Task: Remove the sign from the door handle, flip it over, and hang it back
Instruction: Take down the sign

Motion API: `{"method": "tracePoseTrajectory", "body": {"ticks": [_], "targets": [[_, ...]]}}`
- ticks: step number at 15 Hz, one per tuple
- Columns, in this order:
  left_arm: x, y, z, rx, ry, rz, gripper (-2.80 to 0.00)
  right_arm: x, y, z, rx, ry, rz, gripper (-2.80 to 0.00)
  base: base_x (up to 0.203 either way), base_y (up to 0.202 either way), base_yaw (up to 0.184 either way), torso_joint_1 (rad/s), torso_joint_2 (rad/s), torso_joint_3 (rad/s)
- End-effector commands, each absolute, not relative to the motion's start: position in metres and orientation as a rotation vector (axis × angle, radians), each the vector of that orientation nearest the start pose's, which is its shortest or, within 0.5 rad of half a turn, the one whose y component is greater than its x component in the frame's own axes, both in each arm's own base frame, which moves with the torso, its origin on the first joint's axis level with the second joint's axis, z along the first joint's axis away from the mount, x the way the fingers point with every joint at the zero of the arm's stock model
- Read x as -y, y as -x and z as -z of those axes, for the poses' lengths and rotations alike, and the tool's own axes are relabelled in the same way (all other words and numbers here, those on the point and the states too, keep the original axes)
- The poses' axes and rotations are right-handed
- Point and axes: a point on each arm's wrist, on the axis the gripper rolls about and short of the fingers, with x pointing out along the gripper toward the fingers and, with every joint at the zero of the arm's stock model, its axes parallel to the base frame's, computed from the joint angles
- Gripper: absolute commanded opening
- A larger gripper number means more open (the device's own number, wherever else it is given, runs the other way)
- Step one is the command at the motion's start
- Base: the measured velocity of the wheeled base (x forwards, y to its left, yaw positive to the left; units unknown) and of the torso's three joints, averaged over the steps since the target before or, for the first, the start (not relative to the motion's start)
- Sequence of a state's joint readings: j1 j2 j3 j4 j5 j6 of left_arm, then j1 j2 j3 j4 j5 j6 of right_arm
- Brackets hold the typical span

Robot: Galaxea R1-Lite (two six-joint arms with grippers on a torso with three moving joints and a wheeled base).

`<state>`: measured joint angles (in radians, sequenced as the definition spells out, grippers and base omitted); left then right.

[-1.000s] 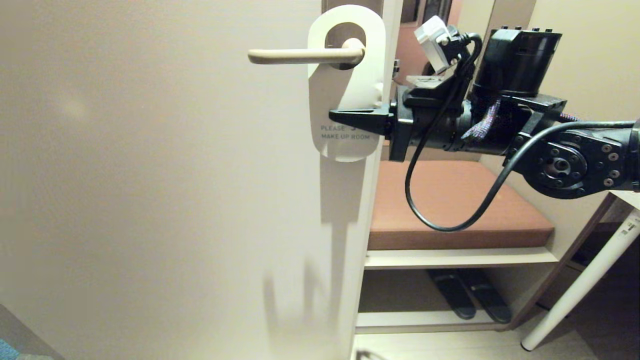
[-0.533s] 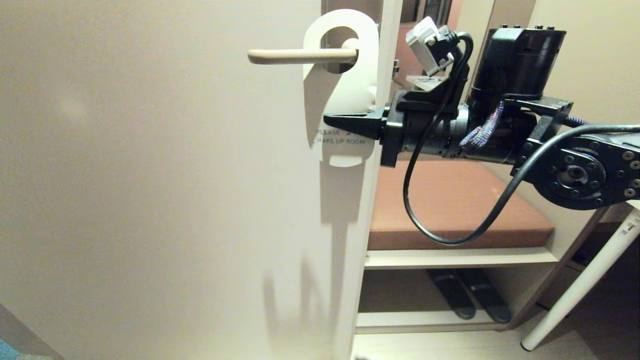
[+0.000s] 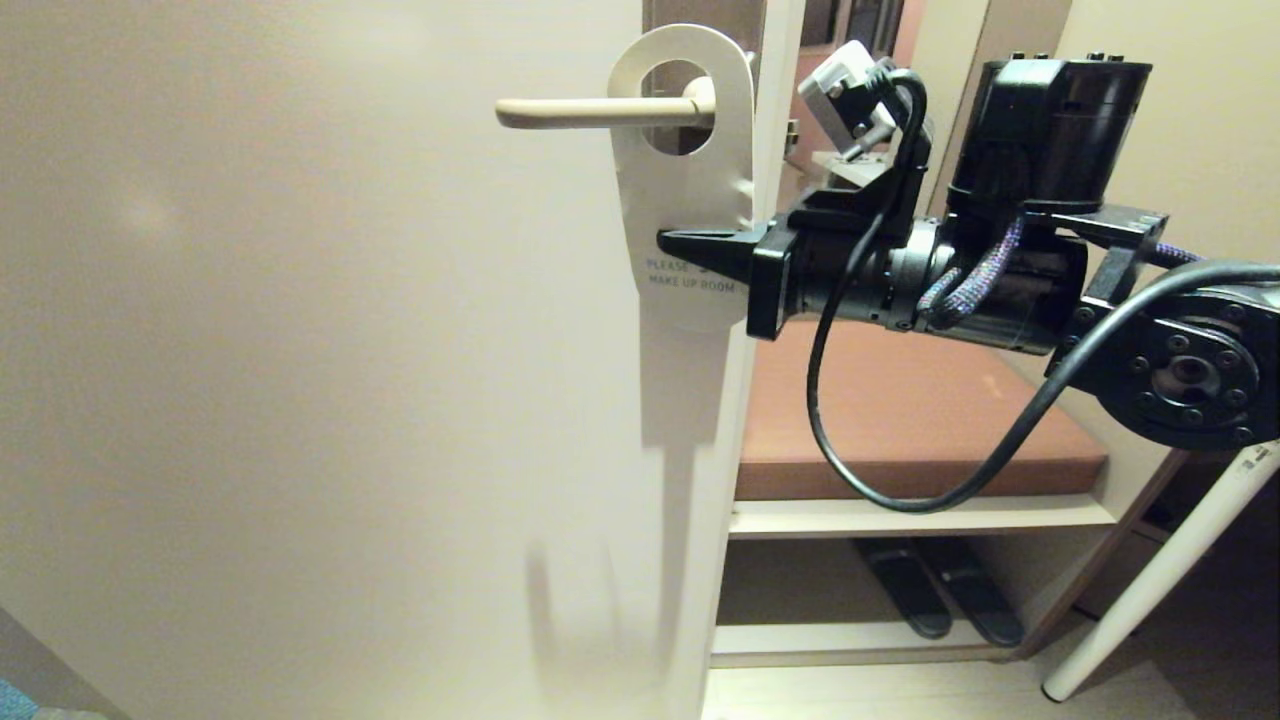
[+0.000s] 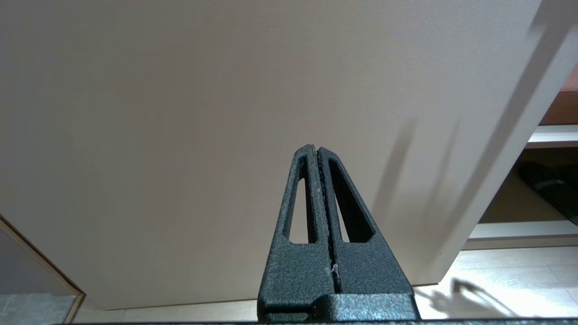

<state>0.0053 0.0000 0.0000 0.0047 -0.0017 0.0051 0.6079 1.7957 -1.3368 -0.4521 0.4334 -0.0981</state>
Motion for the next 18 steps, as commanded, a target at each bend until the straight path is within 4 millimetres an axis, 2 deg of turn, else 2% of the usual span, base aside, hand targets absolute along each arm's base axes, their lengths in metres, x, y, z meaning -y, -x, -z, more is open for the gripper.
{"method": "tracePoseTrajectory", "body": {"ticks": [1, 4, 10, 18], "targets": [[0.000, 0.023, -0.075, -0.005, -0.005, -0.005, -2.80, -0.217, -0.283, -0.284, 0.033, 0.063, -1.002, -2.80, 0.000, 0.000, 0.000, 0.000, 0.00, 0.000], [0.000, 0.023, -0.075, -0.005, -0.005, -0.005, -2.80, -0.227, -0.276, -0.283, 0.007, 0.021, -0.927, -2.80, 0.000, 0.000, 0.000, 0.000, 0.00, 0.000], [0.000, 0.023, -0.075, -0.005, -0.005, -0.005, -2.80, -0.232, -0.265, -0.287, 0.017, 0.017, -0.928, -2.80, 0.000, 0.000, 0.000, 0.000, 0.00, 0.000], [0.000, 0.023, -0.075, -0.005, -0.005, -0.005, -2.80, -0.252, -0.253, -0.285, -0.003, -0.040, -0.875, -2.80, 0.000, 0.000, 0.000, 0.000, 0.00, 0.000]]}}
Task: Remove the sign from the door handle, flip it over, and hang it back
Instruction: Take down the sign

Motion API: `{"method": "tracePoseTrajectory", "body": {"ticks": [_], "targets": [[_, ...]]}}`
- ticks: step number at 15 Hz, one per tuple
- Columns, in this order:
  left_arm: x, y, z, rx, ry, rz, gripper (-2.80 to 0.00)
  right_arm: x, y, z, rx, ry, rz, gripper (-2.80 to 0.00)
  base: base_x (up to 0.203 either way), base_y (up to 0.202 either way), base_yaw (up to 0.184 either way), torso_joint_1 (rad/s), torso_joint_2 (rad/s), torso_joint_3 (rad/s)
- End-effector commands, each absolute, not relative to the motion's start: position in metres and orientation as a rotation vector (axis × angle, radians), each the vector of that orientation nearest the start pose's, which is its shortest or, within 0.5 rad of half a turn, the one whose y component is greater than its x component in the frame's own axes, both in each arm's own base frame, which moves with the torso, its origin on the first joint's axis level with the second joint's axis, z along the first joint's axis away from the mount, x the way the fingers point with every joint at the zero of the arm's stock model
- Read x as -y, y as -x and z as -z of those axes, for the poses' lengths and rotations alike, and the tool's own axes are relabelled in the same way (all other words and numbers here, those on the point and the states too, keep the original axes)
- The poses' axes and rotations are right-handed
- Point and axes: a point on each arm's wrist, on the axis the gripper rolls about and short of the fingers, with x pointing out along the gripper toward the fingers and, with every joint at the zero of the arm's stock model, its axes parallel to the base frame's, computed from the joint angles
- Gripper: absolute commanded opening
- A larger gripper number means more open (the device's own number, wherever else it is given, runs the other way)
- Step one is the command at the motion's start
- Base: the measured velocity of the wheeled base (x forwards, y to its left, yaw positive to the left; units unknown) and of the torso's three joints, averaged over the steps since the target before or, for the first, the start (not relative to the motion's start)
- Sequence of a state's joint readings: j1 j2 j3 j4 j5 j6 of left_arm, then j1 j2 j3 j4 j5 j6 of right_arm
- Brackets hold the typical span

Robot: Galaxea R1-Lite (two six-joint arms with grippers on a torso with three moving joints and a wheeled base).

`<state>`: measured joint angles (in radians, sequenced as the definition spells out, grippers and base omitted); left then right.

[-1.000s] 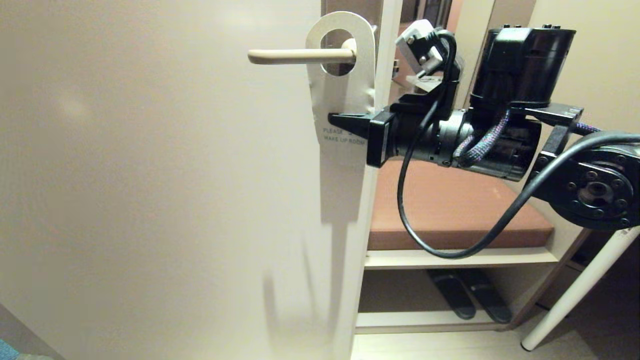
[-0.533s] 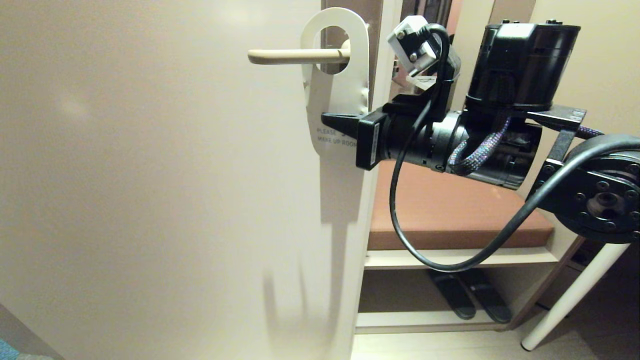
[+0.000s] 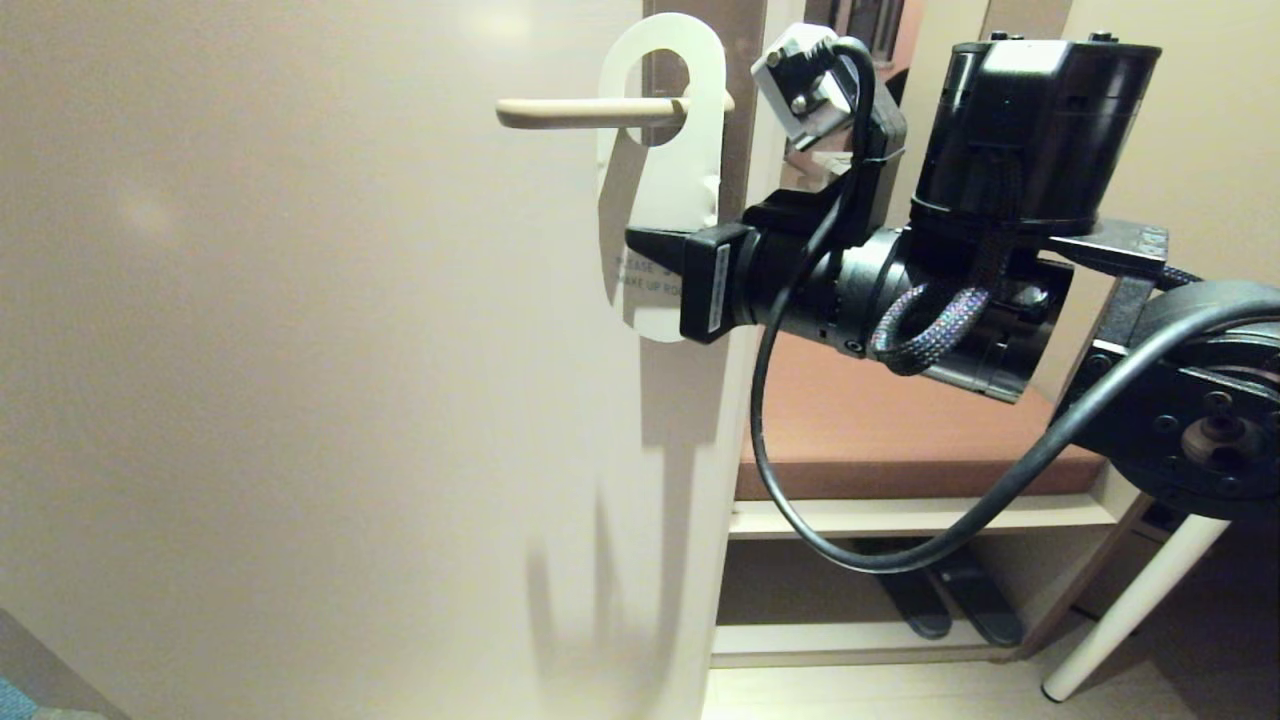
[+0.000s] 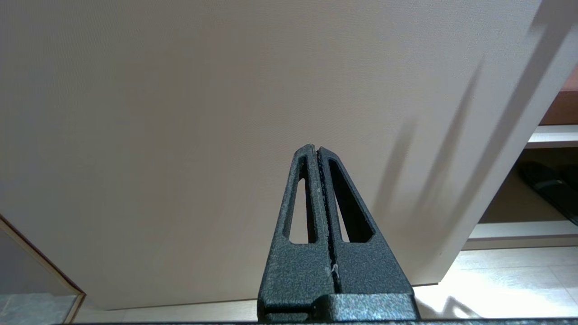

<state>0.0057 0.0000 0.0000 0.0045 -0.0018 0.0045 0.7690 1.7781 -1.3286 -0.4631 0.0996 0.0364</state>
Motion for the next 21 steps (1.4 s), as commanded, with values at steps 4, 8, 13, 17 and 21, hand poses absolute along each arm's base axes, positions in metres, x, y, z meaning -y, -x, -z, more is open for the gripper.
{"method": "tracePoseTrajectory", "body": {"ticks": [4, 8, 13, 17, 21], "targets": [[0.000, 0.023, -0.075, -0.005, -0.005, -0.005, -2.80, -0.262, -0.254, -0.286, 0.086, -0.082, -0.894, -2.80, 0.000, 0.000, 0.000, 0.000, 0.00, 0.000], [0.000, 0.023, -0.075, -0.005, -0.005, -0.005, -2.80, -0.272, -0.246, -0.286, 0.094, -0.093, -0.893, -2.80, 0.000, 0.000, 0.000, 0.000, 0.00, 0.000], [0.000, 0.023, -0.075, -0.005, -0.005, -0.005, -2.80, -0.276, -0.242, -0.284, 0.089, -0.096, -0.808, -2.80, 0.000, 0.000, 0.000, 0.000, 0.00, 0.000], [0.000, 0.023, -0.075, -0.005, -0.005, -0.005, -2.80, -0.276, -0.243, -0.283, 0.084, -0.093, -0.721, -2.80, 0.000, 0.000, 0.000, 0.000, 0.00, 0.000], [0.000, 0.023, -0.075, -0.005, -0.005, -0.005, -2.80, -0.284, -0.240, -0.279, 0.076, -0.094, -0.645, -2.80, 0.000, 0.000, 0.000, 0.000, 0.00, 0.000]]}}
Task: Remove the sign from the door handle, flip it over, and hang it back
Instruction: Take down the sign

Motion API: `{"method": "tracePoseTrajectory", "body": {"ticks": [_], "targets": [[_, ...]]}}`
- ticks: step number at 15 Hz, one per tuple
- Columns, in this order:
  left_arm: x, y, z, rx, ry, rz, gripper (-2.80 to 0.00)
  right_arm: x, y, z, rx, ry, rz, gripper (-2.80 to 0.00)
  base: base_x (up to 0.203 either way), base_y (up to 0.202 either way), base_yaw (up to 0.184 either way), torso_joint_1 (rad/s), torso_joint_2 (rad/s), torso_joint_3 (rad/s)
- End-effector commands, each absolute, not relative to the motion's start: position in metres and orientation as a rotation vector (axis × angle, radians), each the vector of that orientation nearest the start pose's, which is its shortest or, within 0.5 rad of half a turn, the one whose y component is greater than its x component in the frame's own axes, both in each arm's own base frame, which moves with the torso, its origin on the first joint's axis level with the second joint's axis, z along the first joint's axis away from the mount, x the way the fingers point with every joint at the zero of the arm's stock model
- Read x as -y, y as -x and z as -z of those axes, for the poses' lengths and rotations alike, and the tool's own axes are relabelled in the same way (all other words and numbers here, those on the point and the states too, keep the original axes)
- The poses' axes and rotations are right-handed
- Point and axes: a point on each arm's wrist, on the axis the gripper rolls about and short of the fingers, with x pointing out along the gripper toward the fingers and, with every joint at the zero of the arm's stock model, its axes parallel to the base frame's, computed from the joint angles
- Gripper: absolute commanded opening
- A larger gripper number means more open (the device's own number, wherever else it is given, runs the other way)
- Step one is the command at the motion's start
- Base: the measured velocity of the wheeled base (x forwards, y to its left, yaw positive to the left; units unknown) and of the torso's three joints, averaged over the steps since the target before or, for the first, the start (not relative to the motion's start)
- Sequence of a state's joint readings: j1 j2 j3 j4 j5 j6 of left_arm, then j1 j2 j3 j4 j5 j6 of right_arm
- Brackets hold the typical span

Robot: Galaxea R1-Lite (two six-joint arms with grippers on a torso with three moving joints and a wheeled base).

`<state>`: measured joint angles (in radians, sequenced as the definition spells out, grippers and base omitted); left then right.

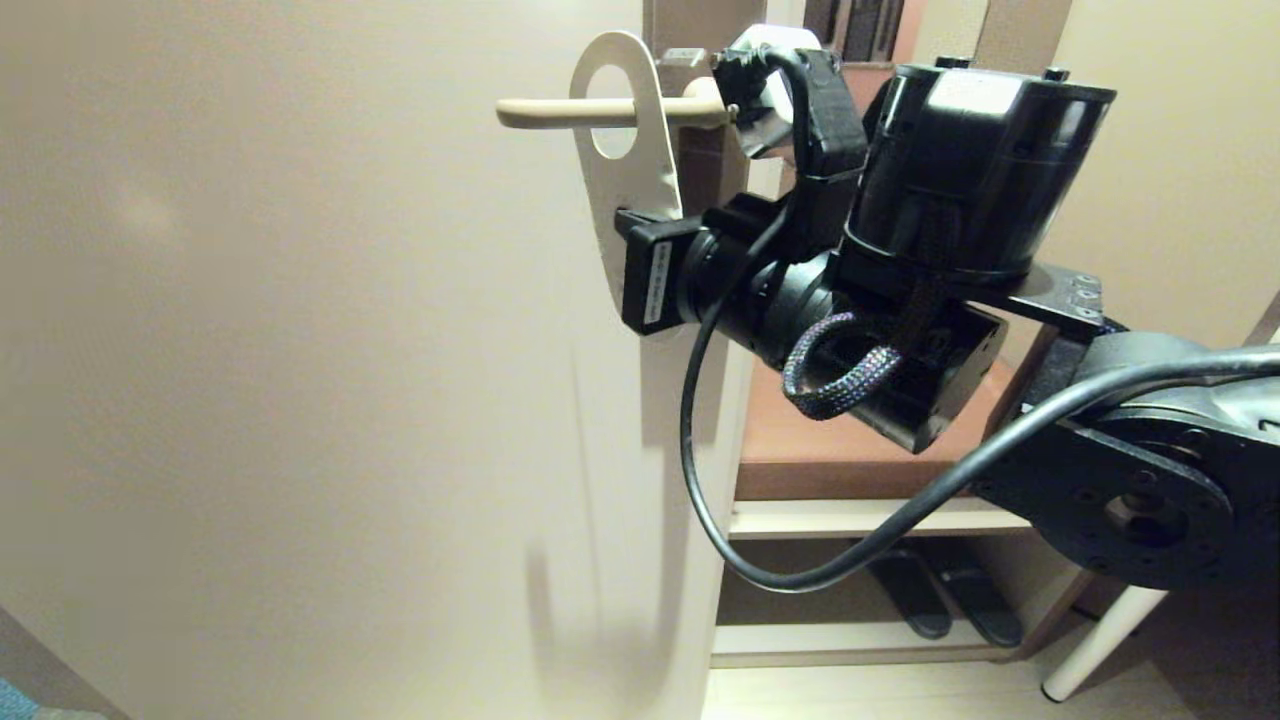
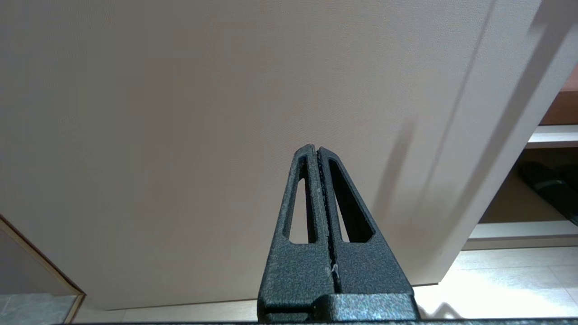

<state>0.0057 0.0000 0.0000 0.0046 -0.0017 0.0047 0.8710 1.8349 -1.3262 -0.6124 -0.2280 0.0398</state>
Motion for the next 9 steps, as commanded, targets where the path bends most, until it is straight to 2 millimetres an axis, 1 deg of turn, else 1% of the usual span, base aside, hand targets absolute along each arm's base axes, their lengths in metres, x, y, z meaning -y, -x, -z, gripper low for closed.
{"method": "tracePoseTrajectory", "body": {"ticks": [1, 4, 7, 9], "targets": [[0.000, 0.023, -0.075, -0.005, -0.005, -0.005, -2.80, -0.284, -0.239, -0.280, 0.079, -0.095, -0.638, -2.80, 0.000, 0.000, 0.000, 0.000, 0.00, 0.000], [0.000, 0.023, -0.075, -0.005, -0.005, -0.005, -2.80, -0.295, -0.237, -0.279, 0.083, -0.102, -0.613, -2.80, 0.000, 0.000, 0.000, 0.000, 0.00, 0.000], [0.000, 0.023, -0.075, -0.005, -0.005, -0.005, -2.80, -0.305, -0.238, -0.285, 0.113, -0.127, -0.624, -2.80, 0.000, 0.000, 0.000, 0.000, 0.00, 0.000], [0.000, 0.023, -0.075, -0.005, -0.005, -0.005, -2.80, -0.313, -0.237, -0.283, 0.137, -0.142, -0.638, -2.80, 0.000, 0.000, 0.000, 0.000, 0.00, 0.000]]}}
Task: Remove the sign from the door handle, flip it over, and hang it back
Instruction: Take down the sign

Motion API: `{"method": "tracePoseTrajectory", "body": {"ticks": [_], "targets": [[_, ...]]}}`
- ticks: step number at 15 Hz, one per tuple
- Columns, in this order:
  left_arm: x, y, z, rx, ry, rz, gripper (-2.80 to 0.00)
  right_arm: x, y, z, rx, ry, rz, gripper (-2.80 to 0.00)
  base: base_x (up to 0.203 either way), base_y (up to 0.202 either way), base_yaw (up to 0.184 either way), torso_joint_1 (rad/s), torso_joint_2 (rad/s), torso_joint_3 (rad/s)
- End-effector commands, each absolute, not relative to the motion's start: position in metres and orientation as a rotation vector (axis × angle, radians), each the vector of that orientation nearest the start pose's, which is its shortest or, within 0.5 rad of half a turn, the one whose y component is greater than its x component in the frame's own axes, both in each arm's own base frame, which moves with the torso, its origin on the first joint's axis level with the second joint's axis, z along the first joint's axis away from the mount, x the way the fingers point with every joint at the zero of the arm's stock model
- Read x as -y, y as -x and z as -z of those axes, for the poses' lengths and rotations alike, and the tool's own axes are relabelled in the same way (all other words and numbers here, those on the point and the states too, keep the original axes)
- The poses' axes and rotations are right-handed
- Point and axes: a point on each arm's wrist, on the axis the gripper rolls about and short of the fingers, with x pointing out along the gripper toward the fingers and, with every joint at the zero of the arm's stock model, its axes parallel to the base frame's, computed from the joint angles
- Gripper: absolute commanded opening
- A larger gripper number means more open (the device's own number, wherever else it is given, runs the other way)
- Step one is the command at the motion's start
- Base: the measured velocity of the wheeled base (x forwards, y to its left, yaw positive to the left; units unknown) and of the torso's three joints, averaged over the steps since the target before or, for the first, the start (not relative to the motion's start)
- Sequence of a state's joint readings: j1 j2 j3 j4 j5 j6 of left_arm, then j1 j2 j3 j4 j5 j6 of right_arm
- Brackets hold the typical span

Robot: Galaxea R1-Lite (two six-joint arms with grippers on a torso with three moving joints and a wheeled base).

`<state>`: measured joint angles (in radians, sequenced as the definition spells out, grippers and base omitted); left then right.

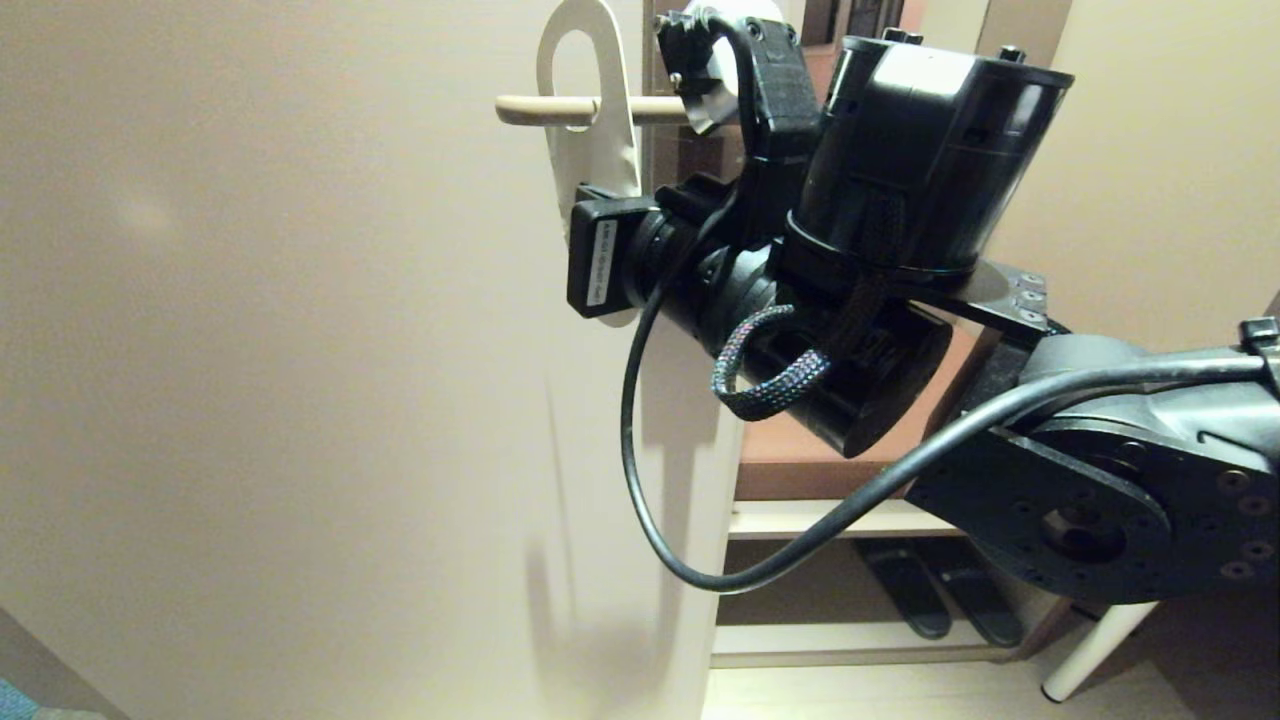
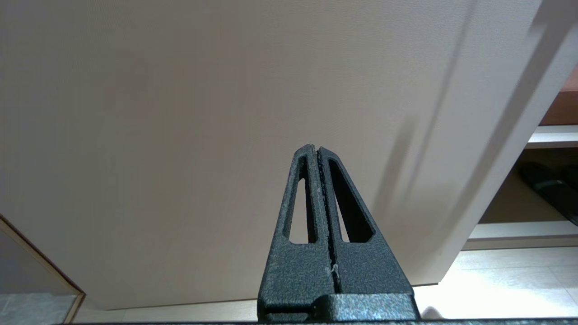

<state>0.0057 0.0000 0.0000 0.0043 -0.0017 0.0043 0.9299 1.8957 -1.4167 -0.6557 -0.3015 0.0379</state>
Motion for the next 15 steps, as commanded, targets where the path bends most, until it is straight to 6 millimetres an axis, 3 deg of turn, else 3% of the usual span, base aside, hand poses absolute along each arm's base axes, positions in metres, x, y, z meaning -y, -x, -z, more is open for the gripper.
{"method": "tracePoseTrajectory", "body": {"ticks": [1, 6, 15], "targets": [[0.000, 0.023, -0.075, -0.005, -0.005, -0.005, -2.80, -0.315, -0.236, -0.283, 0.139, -0.144, -0.643, -2.80, 0.000, 0.000, 0.000, 0.000, 0.00, 0.000], [0.000, 0.023, -0.075, -0.005, -0.005, -0.005, -2.80, -0.334, -0.228, -0.282, 0.172, -0.167, -0.670, -2.80, 0.000, 0.000, 0.000, 0.000, 0.00, 0.000], [0.000, 0.023, -0.075, -0.005, -0.005, -0.005, -2.80, -0.347, -0.216, -0.276, 0.195, -0.172, -0.709, -2.80, 0.000, 0.000, 0.000, 0.000, 0.00, 0.000]]}}
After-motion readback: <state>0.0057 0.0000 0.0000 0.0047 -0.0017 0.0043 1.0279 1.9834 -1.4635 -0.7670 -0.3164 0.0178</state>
